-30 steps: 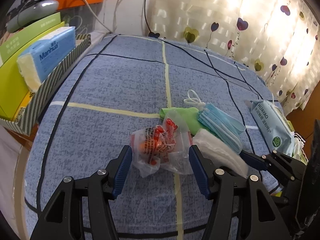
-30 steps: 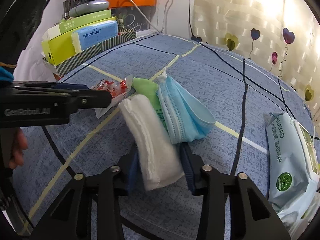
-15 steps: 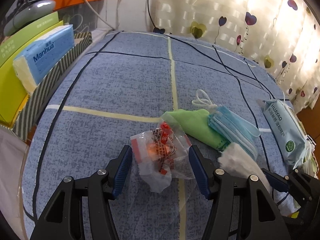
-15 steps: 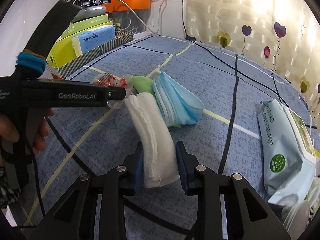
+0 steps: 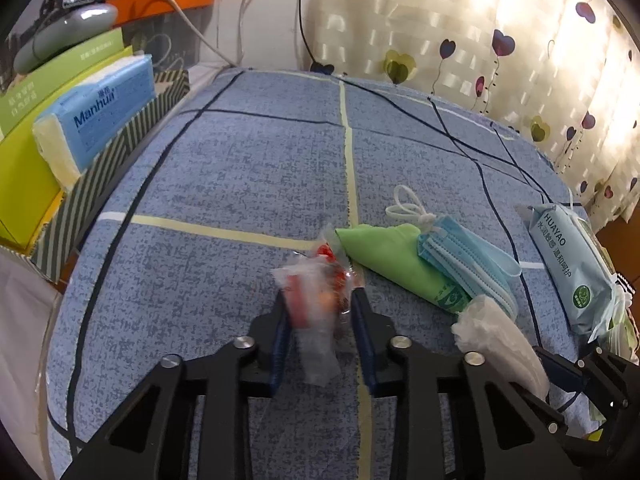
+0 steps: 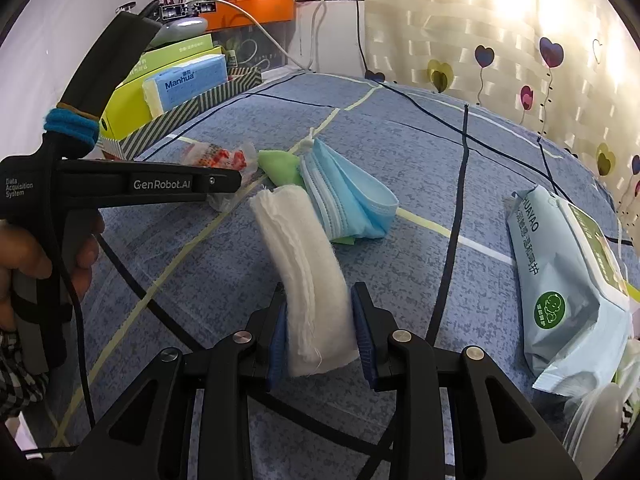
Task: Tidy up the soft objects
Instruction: 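Grasp the snack bag with the left gripper while the right grasps the white cotton pad, then lift the snack bag and cotton pad and carry both over the white box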
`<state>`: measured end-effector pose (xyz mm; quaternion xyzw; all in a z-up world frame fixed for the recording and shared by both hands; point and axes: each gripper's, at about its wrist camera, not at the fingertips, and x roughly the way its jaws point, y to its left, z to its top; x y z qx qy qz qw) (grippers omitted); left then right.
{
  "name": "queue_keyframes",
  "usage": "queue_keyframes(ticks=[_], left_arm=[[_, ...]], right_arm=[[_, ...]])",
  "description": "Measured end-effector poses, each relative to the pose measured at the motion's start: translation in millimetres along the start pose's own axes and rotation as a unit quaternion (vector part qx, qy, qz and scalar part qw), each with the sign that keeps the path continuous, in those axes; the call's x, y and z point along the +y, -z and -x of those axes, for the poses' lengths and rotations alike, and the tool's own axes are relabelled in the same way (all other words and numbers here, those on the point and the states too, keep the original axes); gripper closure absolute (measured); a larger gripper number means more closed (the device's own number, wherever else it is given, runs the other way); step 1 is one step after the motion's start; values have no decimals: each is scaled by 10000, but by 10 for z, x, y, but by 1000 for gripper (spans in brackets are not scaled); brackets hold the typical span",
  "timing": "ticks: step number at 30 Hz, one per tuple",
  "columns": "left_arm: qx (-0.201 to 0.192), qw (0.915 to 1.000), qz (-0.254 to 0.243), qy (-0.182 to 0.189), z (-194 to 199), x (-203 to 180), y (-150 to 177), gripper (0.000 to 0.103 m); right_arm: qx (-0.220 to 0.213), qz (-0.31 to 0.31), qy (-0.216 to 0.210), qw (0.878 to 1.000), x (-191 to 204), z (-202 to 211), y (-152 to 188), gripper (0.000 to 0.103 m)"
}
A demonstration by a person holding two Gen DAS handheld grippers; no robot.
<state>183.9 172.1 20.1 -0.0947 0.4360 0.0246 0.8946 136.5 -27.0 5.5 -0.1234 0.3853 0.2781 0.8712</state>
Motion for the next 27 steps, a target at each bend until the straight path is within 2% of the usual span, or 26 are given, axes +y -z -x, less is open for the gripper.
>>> queue_keyframes(ticks=[12, 21, 27], left_arm=[[-180, 9997, -137, 59, 233, -134, 91, 79], [-475, 9981, -378, 137, 607, -326, 199, 79], [-605, 9961, -558, 323, 829, -506, 253, 79]], right_arm=[[-105, -83, 63, 9999, -13, 143, 44, 71], [-295, -195, 199, 9992, -75, 425, 110, 71], [-434, -269, 311, 9982, -142, 640, 156, 71]])
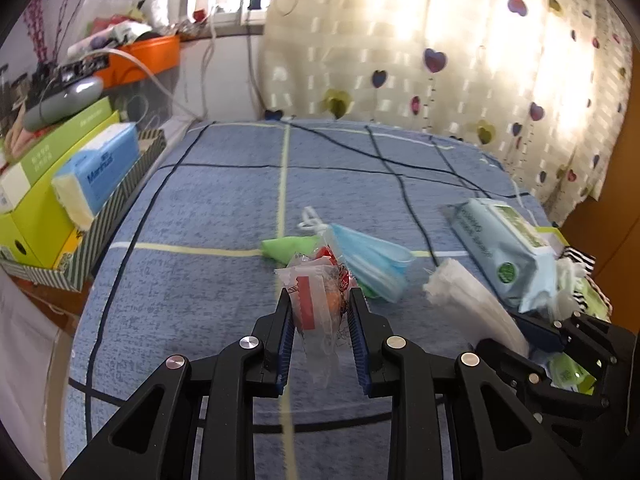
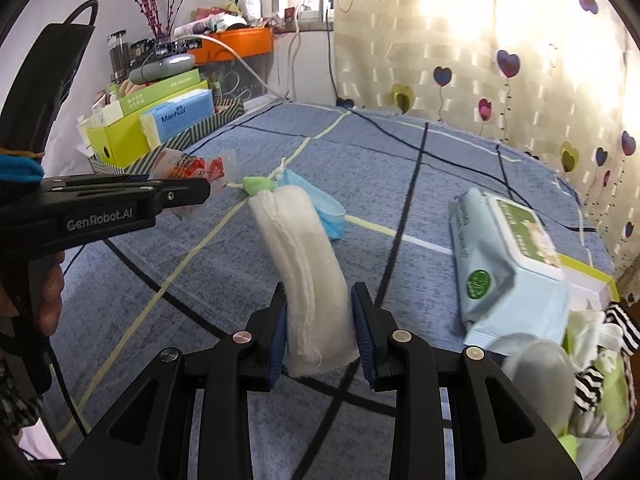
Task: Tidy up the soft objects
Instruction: 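Lift the snack bag and cotton pad and carry both over the white box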
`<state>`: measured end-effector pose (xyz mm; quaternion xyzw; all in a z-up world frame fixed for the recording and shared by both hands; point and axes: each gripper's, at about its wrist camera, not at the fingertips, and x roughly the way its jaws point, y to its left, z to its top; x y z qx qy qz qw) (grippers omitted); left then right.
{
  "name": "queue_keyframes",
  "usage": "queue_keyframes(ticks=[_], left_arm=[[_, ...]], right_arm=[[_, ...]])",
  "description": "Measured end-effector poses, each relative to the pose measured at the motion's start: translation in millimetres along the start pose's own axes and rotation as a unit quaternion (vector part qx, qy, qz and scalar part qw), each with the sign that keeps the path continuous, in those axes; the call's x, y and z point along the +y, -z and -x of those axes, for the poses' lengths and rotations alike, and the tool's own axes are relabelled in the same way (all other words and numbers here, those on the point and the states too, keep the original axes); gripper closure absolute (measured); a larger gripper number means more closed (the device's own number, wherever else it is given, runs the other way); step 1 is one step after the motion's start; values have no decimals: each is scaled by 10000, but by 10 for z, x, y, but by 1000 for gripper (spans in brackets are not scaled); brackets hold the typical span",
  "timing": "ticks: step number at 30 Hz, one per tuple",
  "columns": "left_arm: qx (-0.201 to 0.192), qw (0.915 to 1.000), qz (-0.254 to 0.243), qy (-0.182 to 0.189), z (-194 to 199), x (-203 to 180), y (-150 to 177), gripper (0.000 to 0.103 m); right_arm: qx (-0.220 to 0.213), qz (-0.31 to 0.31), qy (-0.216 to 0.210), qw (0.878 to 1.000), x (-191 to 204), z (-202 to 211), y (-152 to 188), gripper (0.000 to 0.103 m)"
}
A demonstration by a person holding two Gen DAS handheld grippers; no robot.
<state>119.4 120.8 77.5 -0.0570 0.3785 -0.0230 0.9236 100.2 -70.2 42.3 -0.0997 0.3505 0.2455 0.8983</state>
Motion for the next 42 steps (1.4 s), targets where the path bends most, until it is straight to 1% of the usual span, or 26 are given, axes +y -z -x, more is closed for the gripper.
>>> queue_keyframes(ticks=[5, 18, 29, 38, 42], left_arm=[[-78, 9998, -130, 120, 139, -178, 23, 79], [-252, 9960, -582, 635, 377, -767, -6, 79], [-267, 9894, -938, 1076, 422, -1301, -56, 78], [-247, 9828, -1186, 1397, 411, -1692, -113, 78], [-205, 9788, -1282, 1584, 376, -1880, -156, 78]], right_arm=[[-100, -95, 179, 9997, -108, 192, 33, 71], [-360, -489, 730, 9955, -529, 709, 137, 71], [-504, -834, 1239, 9875, -942, 1118, 287, 71], [-458, -1060, 1566, 9809, -1213, 1319, 472, 71], [-427, -1232, 1756, 9758, -1369, 1424, 576, 71]])
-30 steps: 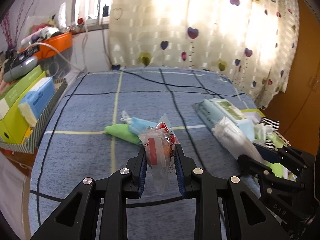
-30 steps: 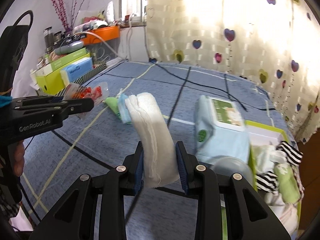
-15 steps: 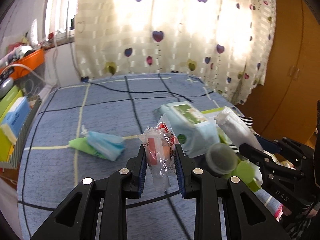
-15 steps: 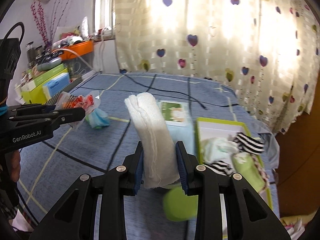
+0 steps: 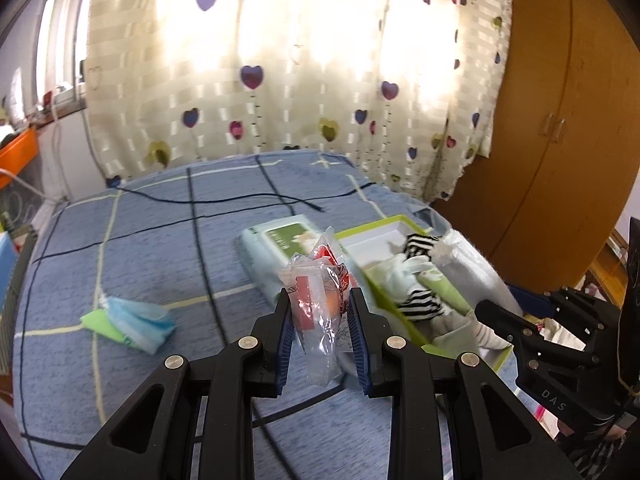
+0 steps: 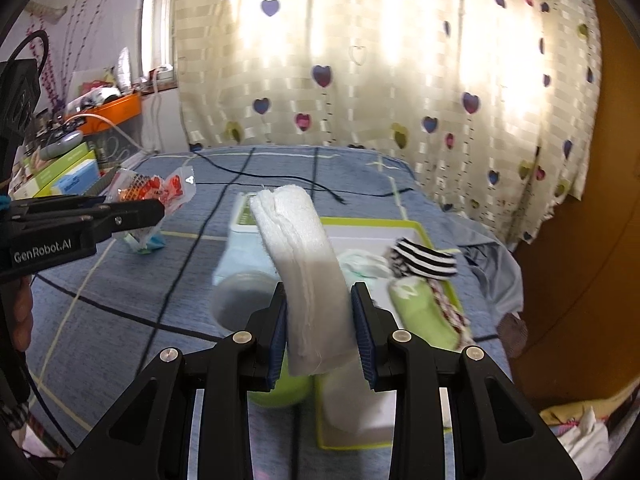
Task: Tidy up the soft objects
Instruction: 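Lift the snack bag and cotton pad and carry both over the white box, then lower the snack bag and cotton pad into the box and open both grippers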
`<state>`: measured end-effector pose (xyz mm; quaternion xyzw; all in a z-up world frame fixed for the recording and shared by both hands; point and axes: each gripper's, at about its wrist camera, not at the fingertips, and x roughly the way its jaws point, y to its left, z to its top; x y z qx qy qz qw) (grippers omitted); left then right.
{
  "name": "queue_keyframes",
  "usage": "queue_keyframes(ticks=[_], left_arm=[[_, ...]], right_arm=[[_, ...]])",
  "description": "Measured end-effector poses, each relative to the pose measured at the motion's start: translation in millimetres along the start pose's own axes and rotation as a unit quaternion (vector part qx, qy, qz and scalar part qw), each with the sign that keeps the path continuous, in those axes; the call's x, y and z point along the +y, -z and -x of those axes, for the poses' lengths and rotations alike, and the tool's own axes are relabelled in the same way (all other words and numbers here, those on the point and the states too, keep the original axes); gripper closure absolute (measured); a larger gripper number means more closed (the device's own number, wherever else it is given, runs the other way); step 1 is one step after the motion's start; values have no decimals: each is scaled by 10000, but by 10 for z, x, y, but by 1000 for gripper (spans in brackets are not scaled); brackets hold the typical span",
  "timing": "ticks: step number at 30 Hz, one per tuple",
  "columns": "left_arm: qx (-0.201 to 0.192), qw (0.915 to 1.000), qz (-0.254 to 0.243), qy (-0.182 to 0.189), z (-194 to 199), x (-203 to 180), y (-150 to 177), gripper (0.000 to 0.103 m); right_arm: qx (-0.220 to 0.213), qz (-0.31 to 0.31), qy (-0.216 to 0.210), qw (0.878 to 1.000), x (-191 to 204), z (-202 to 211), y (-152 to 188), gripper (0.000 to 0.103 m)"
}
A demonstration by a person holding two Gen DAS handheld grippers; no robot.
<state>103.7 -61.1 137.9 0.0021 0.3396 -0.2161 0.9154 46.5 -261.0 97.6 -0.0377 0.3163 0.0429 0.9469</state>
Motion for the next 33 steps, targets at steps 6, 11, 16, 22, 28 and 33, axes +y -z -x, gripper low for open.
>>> queue_keyframes(ticks=[6, 11, 16, 22, 28, 33], left_arm=[[96, 9994, -113, 312, -186, -223, -131, 78], [224, 9983, -198, 495, -397, -357, -242, 78], [413, 9969, -211, 641, -643, -451, -324, 78], [601, 9954, -294, 679, -965, -539, -453, 78], [747, 9943, -381, 661, -1236, -573, -562, 78], [867, 9926, -503, 684, -1417, -643, -609, 78]], right_arm=[[150, -313, 432, 9985, -363, 58, 134, 71], [292, -498, 707, 9958, -596, 74, 226, 71], [421, -582, 755, 9946, -734, 16, 269, 71], [623, -601, 760, 9933, -775, -134, 290, 71], [716, -563, 687, 9935, -760, -268, 240, 71], [762, -519, 603, 9939, -715, -399, 164, 71]])
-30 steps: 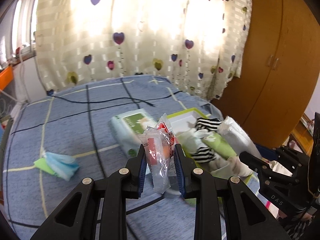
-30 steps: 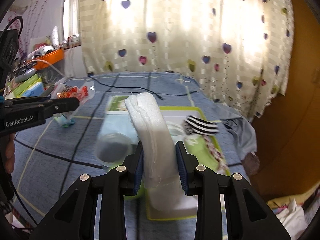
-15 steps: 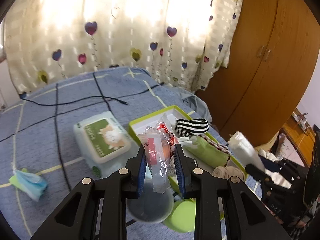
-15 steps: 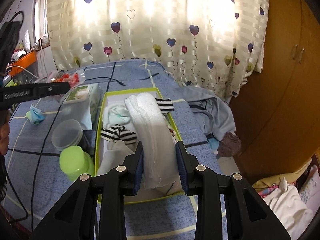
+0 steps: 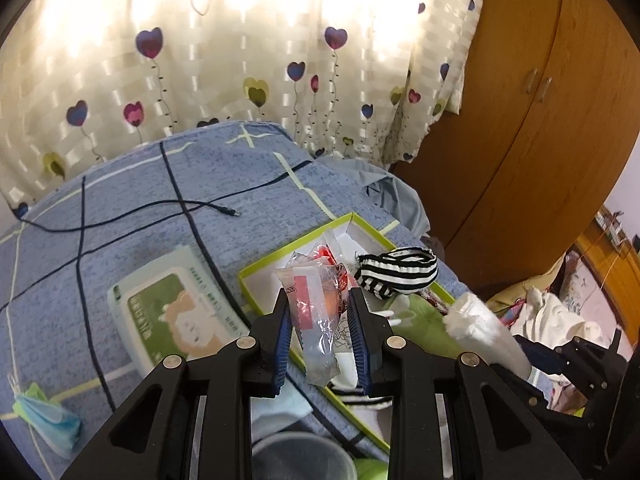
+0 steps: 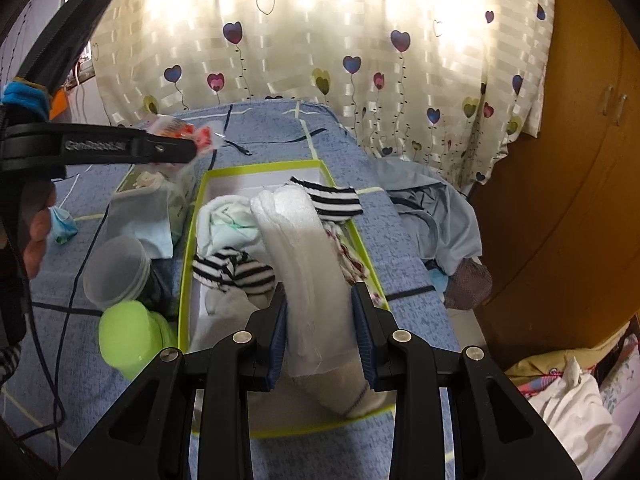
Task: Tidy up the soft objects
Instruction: 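Lower the snack bag and cotton pad into the box and open both grippers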
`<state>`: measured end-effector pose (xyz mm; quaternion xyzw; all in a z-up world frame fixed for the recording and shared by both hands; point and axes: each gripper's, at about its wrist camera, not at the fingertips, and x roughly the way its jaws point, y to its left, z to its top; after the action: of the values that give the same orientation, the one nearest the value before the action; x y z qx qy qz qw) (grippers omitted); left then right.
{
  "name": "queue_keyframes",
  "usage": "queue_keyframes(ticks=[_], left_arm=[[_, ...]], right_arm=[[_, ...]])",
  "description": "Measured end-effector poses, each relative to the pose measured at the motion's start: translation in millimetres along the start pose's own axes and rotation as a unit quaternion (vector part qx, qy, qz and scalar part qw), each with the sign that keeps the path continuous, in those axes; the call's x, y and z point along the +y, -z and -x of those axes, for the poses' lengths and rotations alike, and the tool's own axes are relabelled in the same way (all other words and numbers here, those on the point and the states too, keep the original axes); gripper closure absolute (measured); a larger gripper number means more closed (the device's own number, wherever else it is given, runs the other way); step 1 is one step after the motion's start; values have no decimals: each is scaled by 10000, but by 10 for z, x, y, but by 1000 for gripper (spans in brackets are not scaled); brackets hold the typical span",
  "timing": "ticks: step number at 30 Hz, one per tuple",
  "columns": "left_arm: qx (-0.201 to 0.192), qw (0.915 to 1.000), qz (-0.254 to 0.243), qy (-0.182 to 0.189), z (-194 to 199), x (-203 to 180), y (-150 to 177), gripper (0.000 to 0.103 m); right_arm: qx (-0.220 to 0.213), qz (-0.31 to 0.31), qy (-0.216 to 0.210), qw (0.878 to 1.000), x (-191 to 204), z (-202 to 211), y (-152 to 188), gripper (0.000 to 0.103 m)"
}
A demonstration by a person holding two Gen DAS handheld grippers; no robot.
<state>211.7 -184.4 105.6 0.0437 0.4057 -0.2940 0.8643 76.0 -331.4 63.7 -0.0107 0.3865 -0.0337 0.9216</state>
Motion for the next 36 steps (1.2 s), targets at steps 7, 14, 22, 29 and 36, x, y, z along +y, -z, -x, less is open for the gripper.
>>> queue_keyframes(ticks=[7, 14, 22, 29, 36], left_arm=[[321, 9995, 4, 72, -287, -28, -21, 78], [479, 9988, 13, 82, -440, -46, -26, 78], [611, 9981, -43, 14, -564, -81, -65, 78], [677, 9977, -28, 21, -620, -72, -44, 74], [705, 9975, 21, 17, -638, -51, -42, 64]], right_arm=[[187, 151, -7, 9997, 91, -190, 21, 71], [206, 298, -31, 9993, 142, -234, 81, 71], [185, 263, -67, 9995, 160, -213, 90, 71], [154, 255, -142, 9995, 154, -229, 77, 63], [152, 241, -125, 9995, 183, -227, 74, 59]])
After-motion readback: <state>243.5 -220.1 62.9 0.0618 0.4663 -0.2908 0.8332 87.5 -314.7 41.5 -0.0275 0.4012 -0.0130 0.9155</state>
